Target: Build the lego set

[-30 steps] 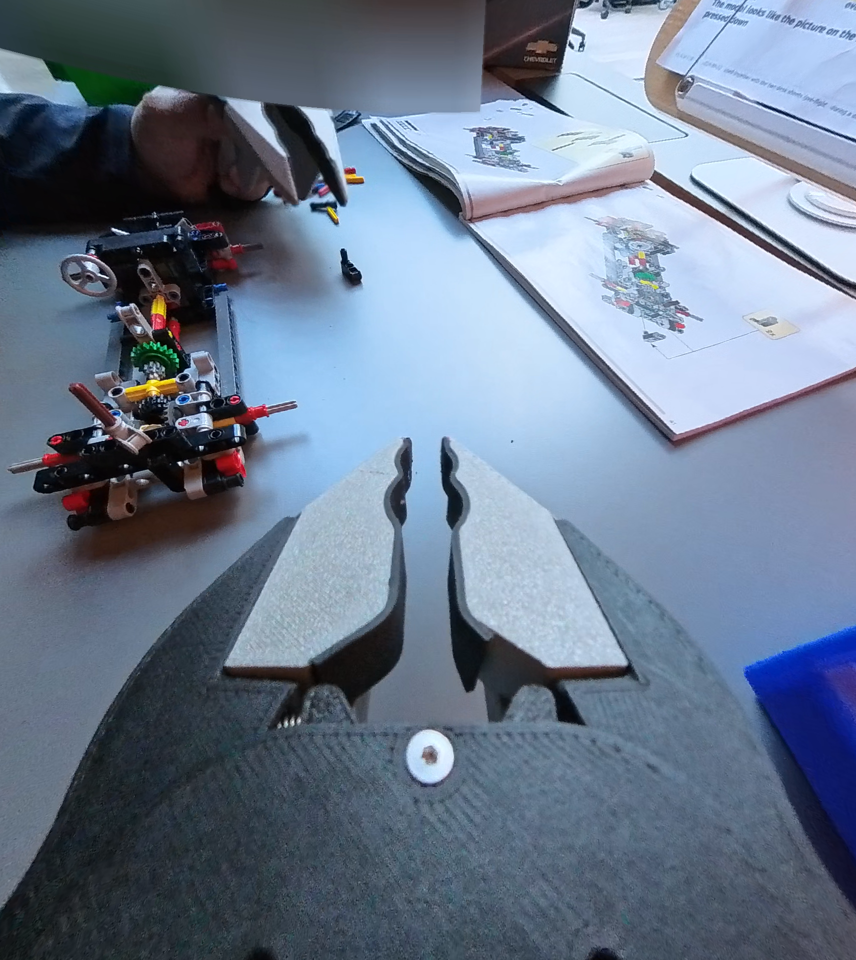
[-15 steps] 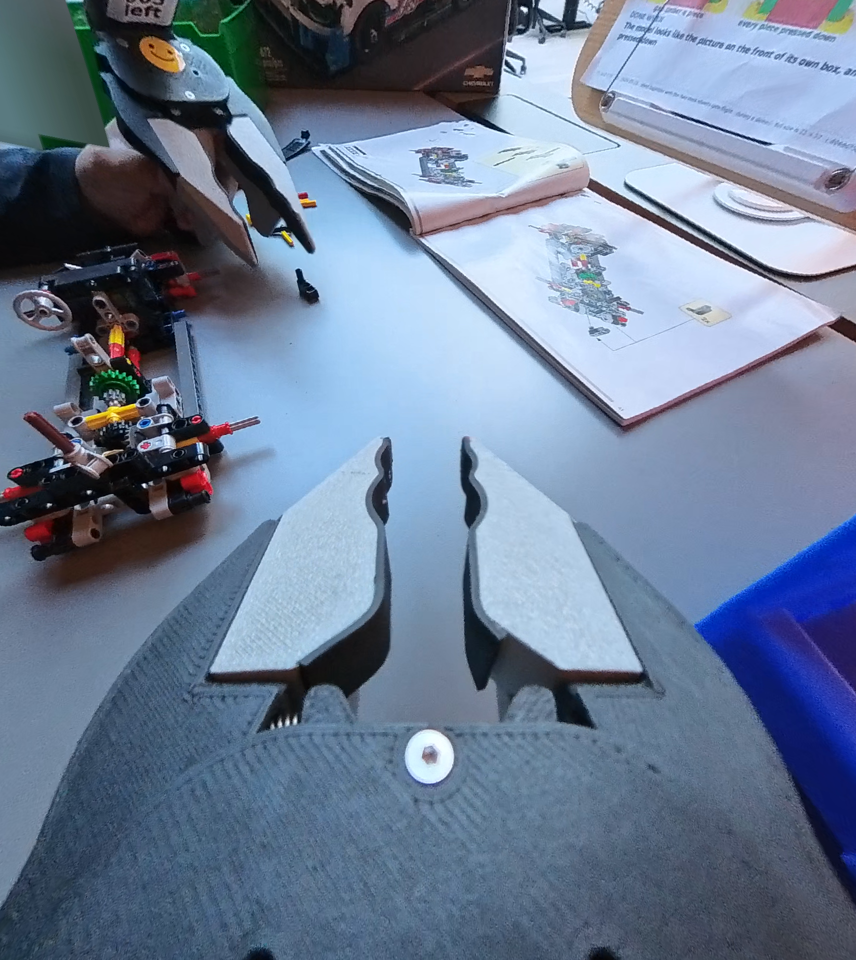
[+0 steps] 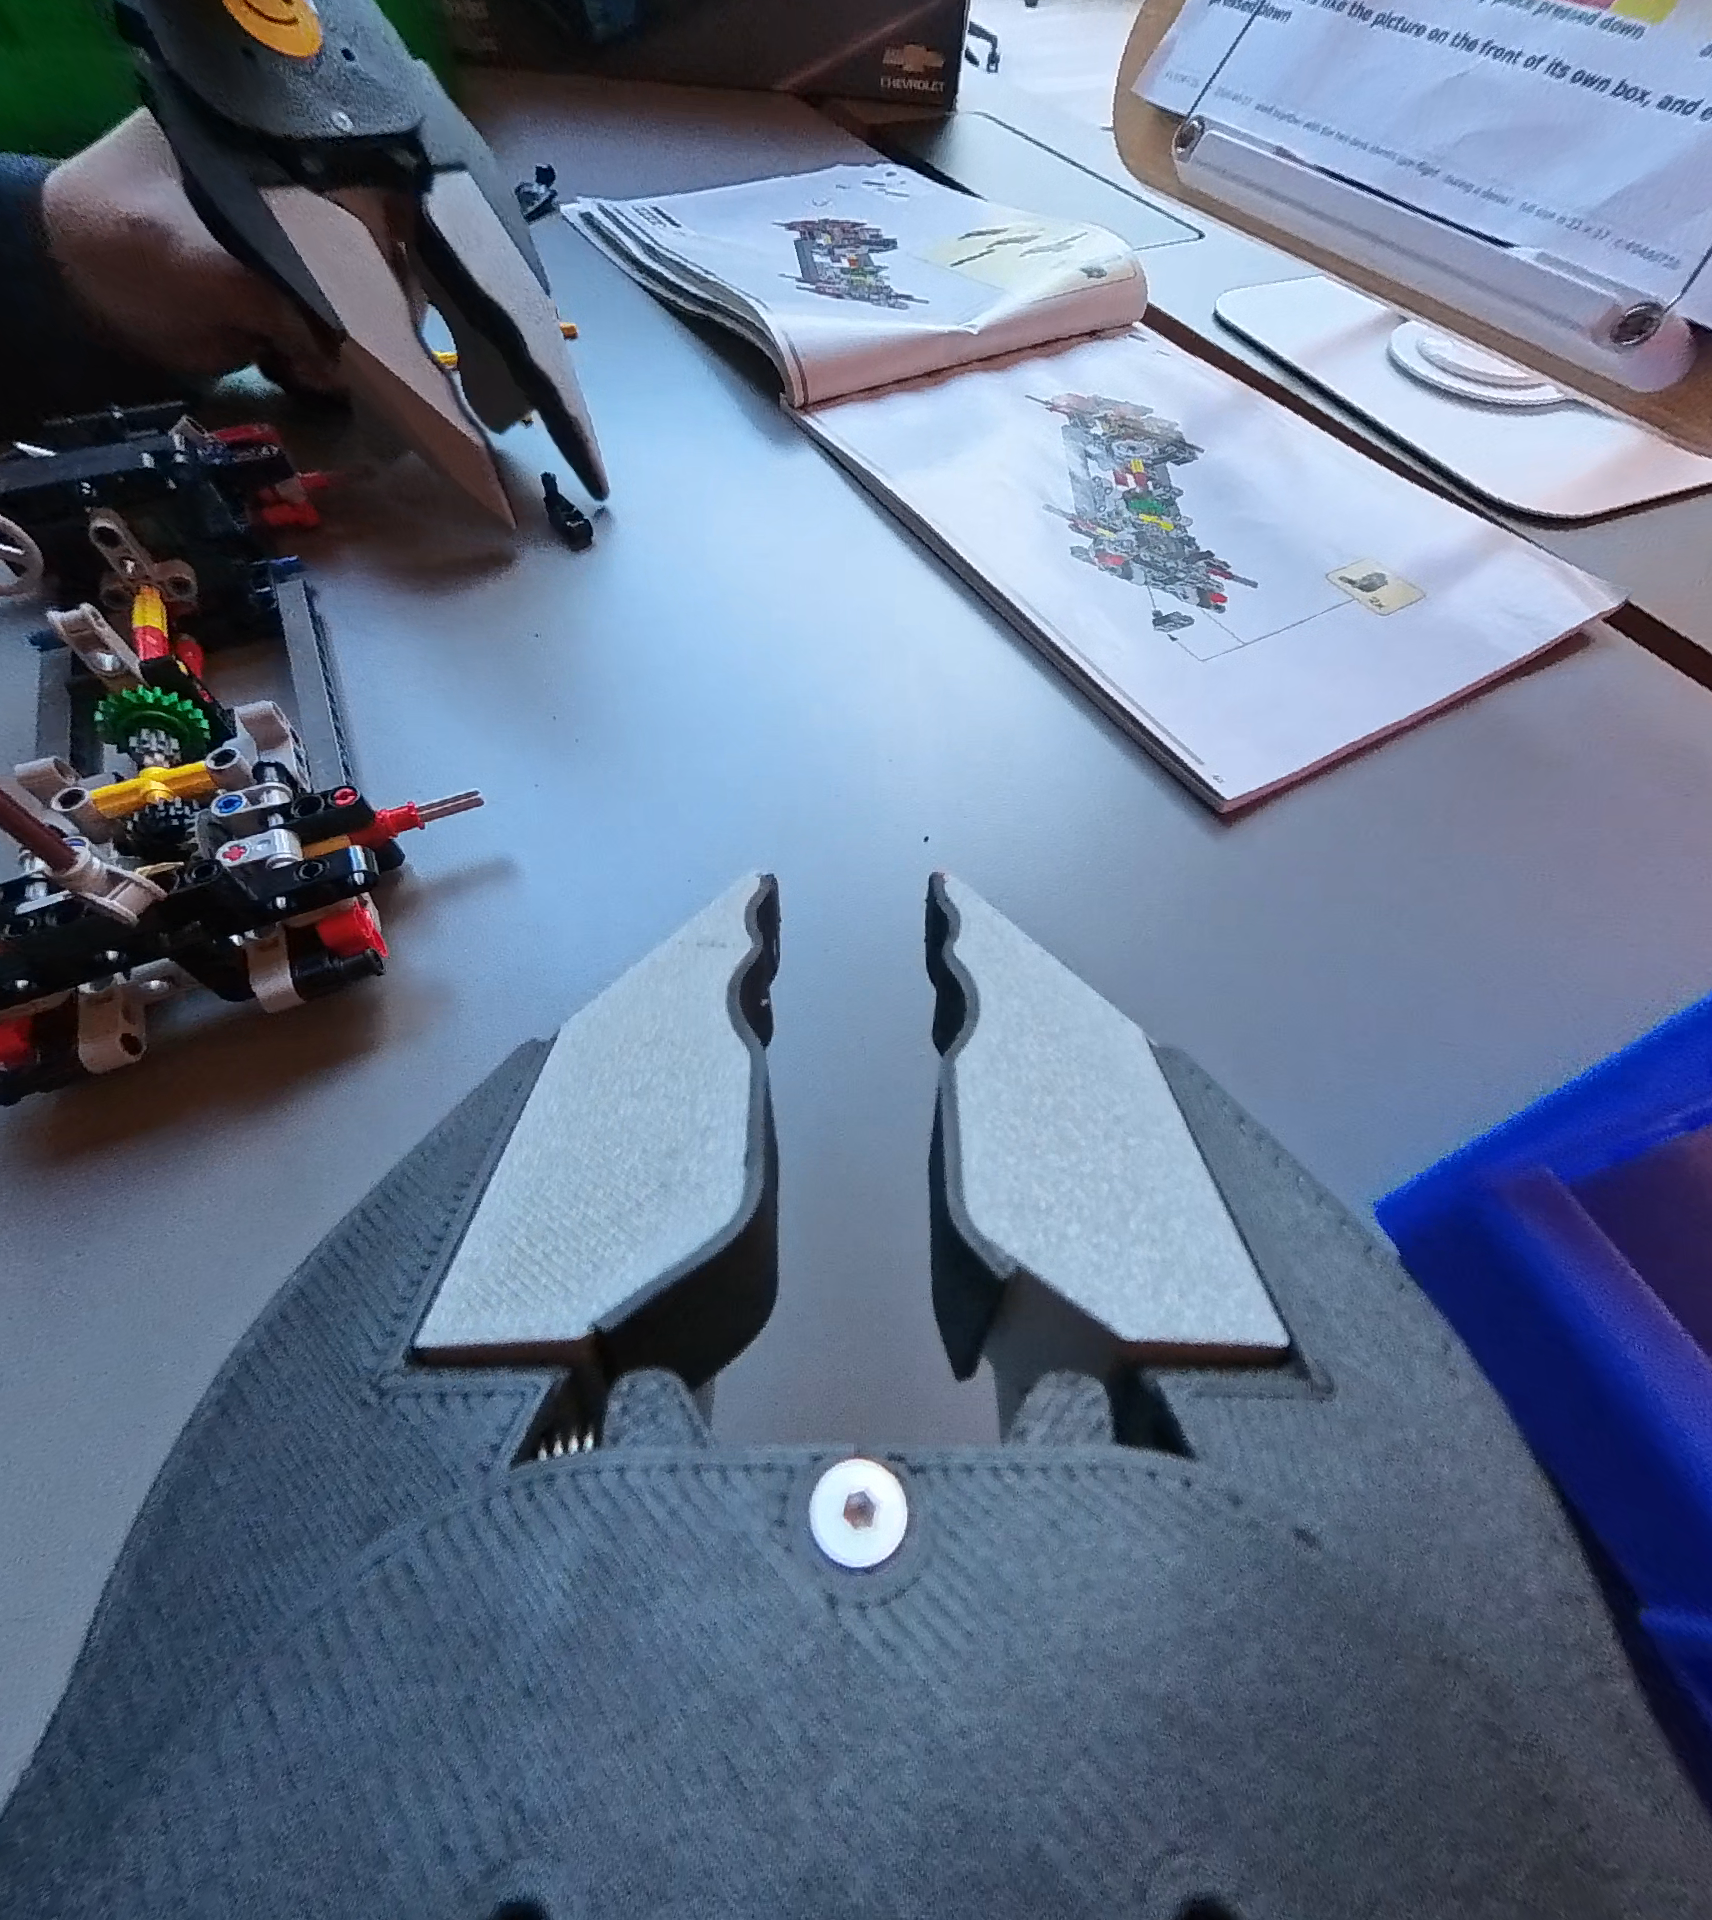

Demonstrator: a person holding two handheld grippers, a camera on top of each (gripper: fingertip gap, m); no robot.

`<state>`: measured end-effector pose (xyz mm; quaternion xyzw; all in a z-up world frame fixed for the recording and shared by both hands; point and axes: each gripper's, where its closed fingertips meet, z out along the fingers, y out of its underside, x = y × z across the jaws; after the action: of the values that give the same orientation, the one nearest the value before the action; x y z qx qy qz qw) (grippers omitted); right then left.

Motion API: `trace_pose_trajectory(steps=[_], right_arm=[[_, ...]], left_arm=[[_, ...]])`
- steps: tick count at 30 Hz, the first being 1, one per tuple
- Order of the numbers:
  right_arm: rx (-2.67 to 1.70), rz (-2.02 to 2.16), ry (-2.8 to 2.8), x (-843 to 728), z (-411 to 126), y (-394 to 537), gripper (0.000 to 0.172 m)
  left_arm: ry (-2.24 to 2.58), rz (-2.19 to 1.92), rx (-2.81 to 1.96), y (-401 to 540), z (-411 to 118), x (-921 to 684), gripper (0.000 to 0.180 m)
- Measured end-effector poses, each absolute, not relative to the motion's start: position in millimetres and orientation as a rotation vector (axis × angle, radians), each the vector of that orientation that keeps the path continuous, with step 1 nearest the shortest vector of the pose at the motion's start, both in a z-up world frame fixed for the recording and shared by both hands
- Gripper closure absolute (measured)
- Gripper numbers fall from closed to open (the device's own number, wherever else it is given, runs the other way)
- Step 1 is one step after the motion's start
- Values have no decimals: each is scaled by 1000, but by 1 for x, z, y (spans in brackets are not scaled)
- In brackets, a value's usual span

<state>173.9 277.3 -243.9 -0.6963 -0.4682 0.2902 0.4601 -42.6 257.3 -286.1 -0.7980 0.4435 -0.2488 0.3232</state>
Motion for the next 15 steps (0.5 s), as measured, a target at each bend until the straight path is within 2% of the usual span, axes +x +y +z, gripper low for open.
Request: trace_pose_trajectory(steps=[2,4,9,15], right_arm=[[-1715,707,-1157,173,-245,277,146],[-1716,704,-1161,173,-245,275,147],[-1665,834,-1144,159,-233,252,155],[-1479,1177,-1172,129,-200,184,155]], left_arm=[[1200,-634,-2092,259,-289,-39,153],[1223,-595,-2082,262,-290,-39,174],[1188,-700,-2069,255,-281,-29,175],[1179,-1090,-1780,201,-199,45,175]])
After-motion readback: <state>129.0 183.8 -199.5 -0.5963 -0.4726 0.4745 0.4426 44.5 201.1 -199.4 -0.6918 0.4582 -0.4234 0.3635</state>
